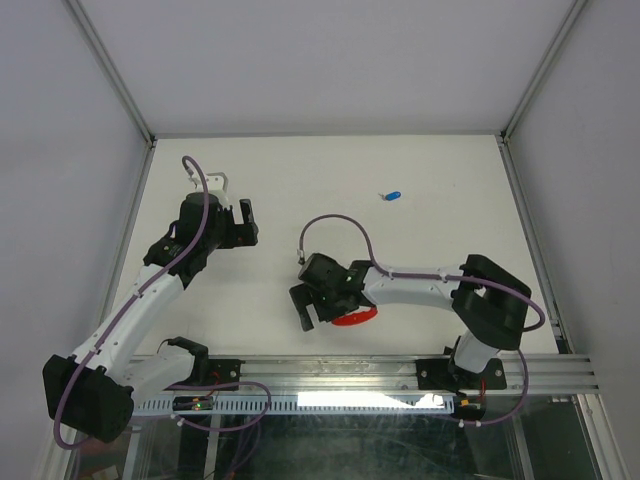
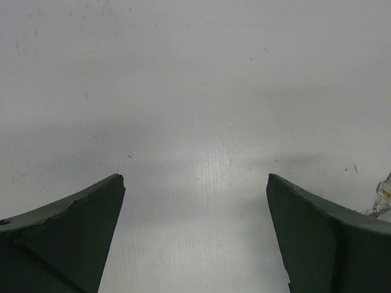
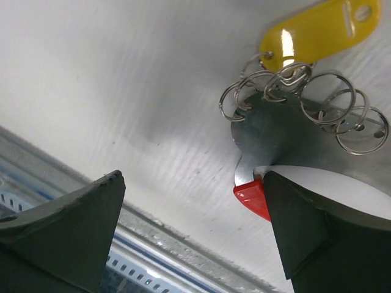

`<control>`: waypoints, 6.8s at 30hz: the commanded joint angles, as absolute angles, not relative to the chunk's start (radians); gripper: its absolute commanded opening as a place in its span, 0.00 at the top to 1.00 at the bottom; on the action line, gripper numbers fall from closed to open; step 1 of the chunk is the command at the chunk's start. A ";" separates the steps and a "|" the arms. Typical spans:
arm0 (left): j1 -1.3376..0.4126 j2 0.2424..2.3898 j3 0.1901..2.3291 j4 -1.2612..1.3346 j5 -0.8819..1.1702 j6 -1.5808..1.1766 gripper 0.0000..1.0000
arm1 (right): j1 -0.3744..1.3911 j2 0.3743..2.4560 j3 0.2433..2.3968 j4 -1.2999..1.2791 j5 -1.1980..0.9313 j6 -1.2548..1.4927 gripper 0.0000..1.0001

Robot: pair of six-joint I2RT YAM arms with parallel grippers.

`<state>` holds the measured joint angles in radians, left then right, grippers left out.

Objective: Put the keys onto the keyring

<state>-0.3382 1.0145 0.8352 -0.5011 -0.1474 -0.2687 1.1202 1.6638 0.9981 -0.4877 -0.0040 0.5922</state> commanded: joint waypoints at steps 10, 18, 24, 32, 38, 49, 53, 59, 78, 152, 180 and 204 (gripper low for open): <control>-0.329 0.994 0.853 -0.488 -0.133 -0.266 0.01 | 1.114 1.644 0.946 -0.493 0.145 0.726 0.00; -0.329 0.994 0.851 -0.488 -0.133 -0.259 0.01 | 0.977 1.651 0.912 -0.435 0.216 0.703 0.00; -0.328 0.995 0.853 -0.487 -0.135 -0.258 0.01 | 0.885 1.639 0.883 -0.447 0.267 0.679 0.00; -0.328 1.004 0.851 -0.488 -0.133 -0.257 0.01 | 0.775 1.541 0.803 -0.455 0.292 0.667 0.00; -0.329 1.014 0.858 -0.486 -0.127 -0.258 0.01 | 0.769 1.406 0.827 -0.392 0.214 0.568 0.00; -0.330 1.011 0.857 -0.486 -0.121 -0.265 0.01 | 0.885 1.397 1.000 -0.376 0.409 0.367 0.17; -0.328 1.006 0.854 -0.488 -0.123 -0.264 0.01 | 0.908 1.440 1.070 -0.375 0.450 0.203 0.17; -0.329 1.003 0.850 -0.488 -0.119 -0.274 0.01 | 0.915 1.587 1.210 -0.553 0.337 0.112 0.35; -0.329 1.004 0.847 -0.492 -0.112 -0.275 0.01 | 0.925 1.811 1.282 -0.572 0.187 0.021 0.66; -0.328 1.033 0.839 -0.488 -0.101 -0.264 0.01 | 0.910 1.891 1.333 -0.617 0.347 0.048 0.64; -0.328 1.057 0.847 -0.475 -0.083 -0.267 0.01 | 0.910 1.907 1.334 -0.637 0.433 0.049 0.64; -0.328 1.049 0.842 -0.476 -0.090 -0.259 0.01 | 0.863 1.883 1.339 -0.639 0.518 0.134 0.72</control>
